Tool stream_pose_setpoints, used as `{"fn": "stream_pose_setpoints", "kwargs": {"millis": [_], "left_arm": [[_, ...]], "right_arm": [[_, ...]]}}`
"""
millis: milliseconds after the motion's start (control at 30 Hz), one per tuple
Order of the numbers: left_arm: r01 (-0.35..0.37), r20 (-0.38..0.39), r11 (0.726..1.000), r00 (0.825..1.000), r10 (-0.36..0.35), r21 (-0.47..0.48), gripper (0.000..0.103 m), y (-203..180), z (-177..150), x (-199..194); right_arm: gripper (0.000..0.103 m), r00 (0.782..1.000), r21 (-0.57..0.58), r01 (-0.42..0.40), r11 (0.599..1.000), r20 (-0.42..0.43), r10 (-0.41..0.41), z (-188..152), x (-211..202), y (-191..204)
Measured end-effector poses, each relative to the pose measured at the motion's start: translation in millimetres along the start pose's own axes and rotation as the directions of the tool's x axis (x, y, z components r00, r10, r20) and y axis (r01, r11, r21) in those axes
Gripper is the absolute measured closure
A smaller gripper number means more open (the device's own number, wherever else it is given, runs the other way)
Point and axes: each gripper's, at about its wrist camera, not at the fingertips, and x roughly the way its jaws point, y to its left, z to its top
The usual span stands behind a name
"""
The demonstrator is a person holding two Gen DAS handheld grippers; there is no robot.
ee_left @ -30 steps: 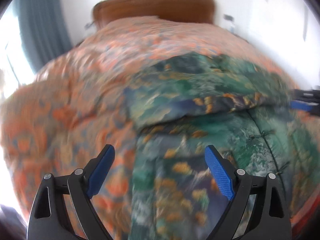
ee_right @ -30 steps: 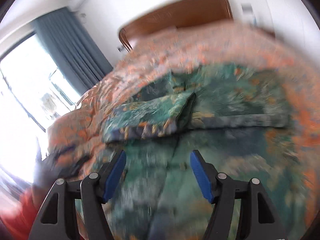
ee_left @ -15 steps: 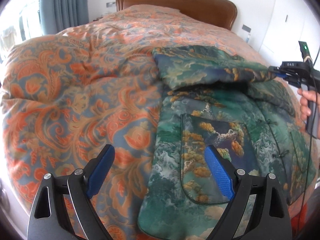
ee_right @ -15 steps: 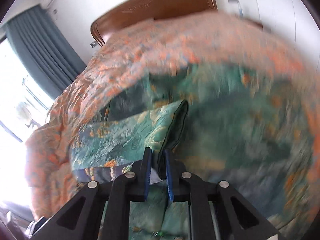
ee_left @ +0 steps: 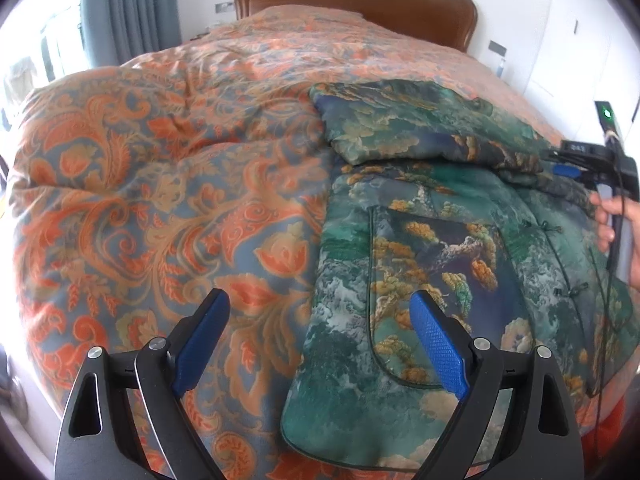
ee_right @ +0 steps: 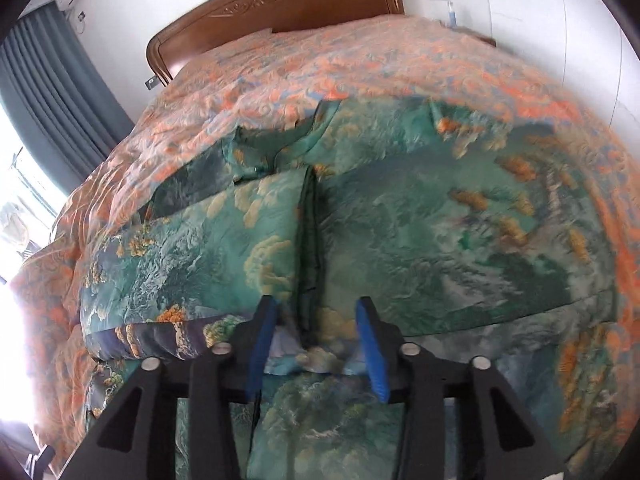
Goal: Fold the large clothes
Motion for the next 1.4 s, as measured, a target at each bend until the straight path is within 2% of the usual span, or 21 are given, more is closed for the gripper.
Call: {"fn": "stream_pose_setpoints", "kwargs": {"millis": [167, 367, 633, 800, 1000, 1267, 1400], "left_arm": [[-0.006, 0.007, 1.000, 1.000, 0.006, 0.003, 0.010, -0.1, -2.3, -1.2], [-0.010, 0.022, 1.000, 1.000, 0.010, 0.005, 0.009, -0.5, -5.3, -8.5], [-0.019, 0.008, 1.000, 1.000, 0.019, 0.013, 0.008, -4.9, -16.0, -12.9], [-0.025, 0.005, 0.999, 1.000, 0.025, 0.023, 0.008, -6.3, -19.6, -16.9], [-0.027, 0.008, 1.000, 1.000, 0.027, 0.008, 0.006, 1.3, -23.5, -21.6], [-0.045, -0.036, 0.999, 0.998, 0.046, 0.017, 0.006, 6.8, -29.4, -16.9], [-0.017, -0.083, 1.000, 0.996, 0.018, 0.023, 0.006, 15.4, -27.5, -7.3]], "right_arm": [[0.053, 0.997, -0.096, 0.044, 0.994, 0.062, -0.038, -12.0, -37.3, 1.8], [0.050, 0.991, -0.158, 0.080, 0.984, 0.122, -0.061, -51.5, -87.1, -11.0], [0.048, 0.982, -0.140, 0.110, 0.984, 0.167, -0.086, -120.1, -141.9, -31.3], [0.047, 0.975, -0.075, 0.113, 0.991, 0.199, -0.096, -159.9, -171.3, -45.7], [0.047, 0.969, 0.028, 0.119, 0.992, 0.213, -0.123, -176.9, -189.4, -66.7], [0.047, 0.970, 0.027, 0.163, 0.986, 0.180, -0.165, -195.4, -202.3, -87.9], [0.047, 0.975, 0.034, 0.155, 0.987, 0.159, -0.158, -200.8, -213.4, -106.4]]}}
